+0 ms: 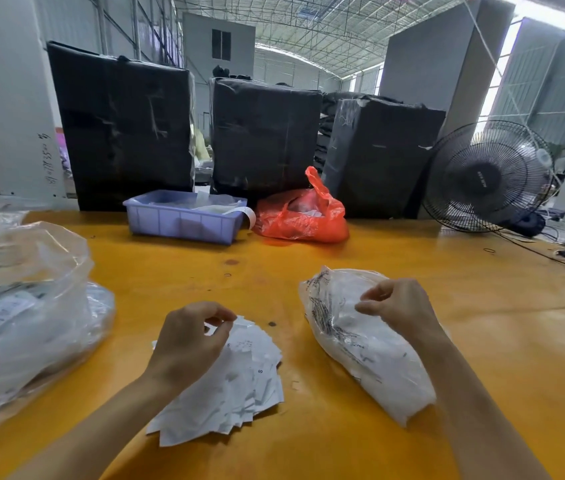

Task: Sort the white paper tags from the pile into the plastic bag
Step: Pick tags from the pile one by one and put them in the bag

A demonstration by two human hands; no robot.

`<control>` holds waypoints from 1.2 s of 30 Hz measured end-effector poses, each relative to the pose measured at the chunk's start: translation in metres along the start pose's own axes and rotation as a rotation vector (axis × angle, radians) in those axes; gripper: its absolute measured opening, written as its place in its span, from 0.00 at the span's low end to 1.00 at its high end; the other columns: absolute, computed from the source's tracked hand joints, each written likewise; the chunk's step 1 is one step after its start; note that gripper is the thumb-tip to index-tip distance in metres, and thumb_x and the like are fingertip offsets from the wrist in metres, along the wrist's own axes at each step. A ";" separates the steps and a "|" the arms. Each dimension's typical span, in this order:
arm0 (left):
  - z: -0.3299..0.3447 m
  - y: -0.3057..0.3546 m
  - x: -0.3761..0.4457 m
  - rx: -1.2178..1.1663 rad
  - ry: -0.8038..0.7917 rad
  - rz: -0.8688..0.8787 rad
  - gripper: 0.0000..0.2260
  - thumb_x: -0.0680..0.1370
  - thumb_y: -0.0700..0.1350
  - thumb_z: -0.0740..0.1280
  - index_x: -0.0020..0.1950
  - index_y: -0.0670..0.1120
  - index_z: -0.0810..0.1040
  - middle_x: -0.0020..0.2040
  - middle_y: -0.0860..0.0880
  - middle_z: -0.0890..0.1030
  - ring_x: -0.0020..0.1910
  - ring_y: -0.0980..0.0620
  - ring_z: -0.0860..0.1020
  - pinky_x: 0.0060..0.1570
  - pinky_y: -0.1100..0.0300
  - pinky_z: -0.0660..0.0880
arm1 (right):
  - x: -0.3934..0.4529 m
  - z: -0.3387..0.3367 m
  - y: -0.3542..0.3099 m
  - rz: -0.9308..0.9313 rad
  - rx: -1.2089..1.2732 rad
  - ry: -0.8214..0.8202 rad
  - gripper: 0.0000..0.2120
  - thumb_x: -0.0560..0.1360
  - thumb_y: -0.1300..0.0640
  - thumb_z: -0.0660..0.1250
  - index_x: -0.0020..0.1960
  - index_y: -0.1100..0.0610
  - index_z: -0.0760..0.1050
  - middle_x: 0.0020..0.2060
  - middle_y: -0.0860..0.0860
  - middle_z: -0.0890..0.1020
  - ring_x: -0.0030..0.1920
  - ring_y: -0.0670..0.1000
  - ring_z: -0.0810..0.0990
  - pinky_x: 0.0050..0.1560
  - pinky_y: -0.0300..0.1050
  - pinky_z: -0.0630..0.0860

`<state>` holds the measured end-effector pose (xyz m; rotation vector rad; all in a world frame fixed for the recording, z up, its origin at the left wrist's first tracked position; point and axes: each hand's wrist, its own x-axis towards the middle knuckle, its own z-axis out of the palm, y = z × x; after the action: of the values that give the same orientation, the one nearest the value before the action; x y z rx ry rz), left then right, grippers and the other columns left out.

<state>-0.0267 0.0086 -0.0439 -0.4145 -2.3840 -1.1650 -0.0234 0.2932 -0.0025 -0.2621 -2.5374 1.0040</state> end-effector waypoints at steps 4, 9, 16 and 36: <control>0.001 0.000 0.001 -0.039 0.010 -0.016 0.05 0.74 0.37 0.70 0.45 0.46 0.84 0.38 0.57 0.81 0.39 0.63 0.79 0.38 0.73 0.73 | -0.005 -0.004 -0.015 0.085 0.435 0.027 0.09 0.72 0.56 0.72 0.39 0.61 0.81 0.33 0.55 0.81 0.31 0.49 0.77 0.33 0.42 0.75; -0.002 0.012 0.005 -0.372 -0.001 -0.139 0.10 0.73 0.52 0.70 0.49 0.47 0.81 0.43 0.52 0.84 0.45 0.55 0.82 0.43 0.66 0.77 | -0.024 0.013 -0.051 0.196 0.903 -0.302 0.12 0.68 0.52 0.69 0.40 0.62 0.80 0.26 0.49 0.76 0.28 0.47 0.74 0.29 0.38 0.73; -0.014 0.031 0.005 -0.729 -0.424 -0.360 0.24 0.63 0.53 0.74 0.55 0.42 0.79 0.46 0.44 0.85 0.40 0.50 0.83 0.40 0.60 0.80 | -0.057 0.065 -0.081 0.059 0.795 -0.613 0.14 0.69 0.50 0.69 0.40 0.63 0.77 0.24 0.50 0.76 0.24 0.46 0.73 0.25 0.37 0.70; -0.031 -0.001 0.023 -0.804 -0.009 -0.591 0.03 0.73 0.40 0.72 0.44 0.41 0.82 0.33 0.49 0.79 0.24 0.58 0.74 0.27 0.68 0.74 | -0.064 0.086 -0.073 -0.450 0.244 -0.230 0.05 0.73 0.59 0.70 0.49 0.56 0.81 0.39 0.46 0.83 0.39 0.41 0.80 0.40 0.30 0.73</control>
<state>-0.0387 -0.0155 -0.0159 0.0756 -1.9886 -2.3867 -0.0045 0.1678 -0.0284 0.4979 -2.4646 1.1886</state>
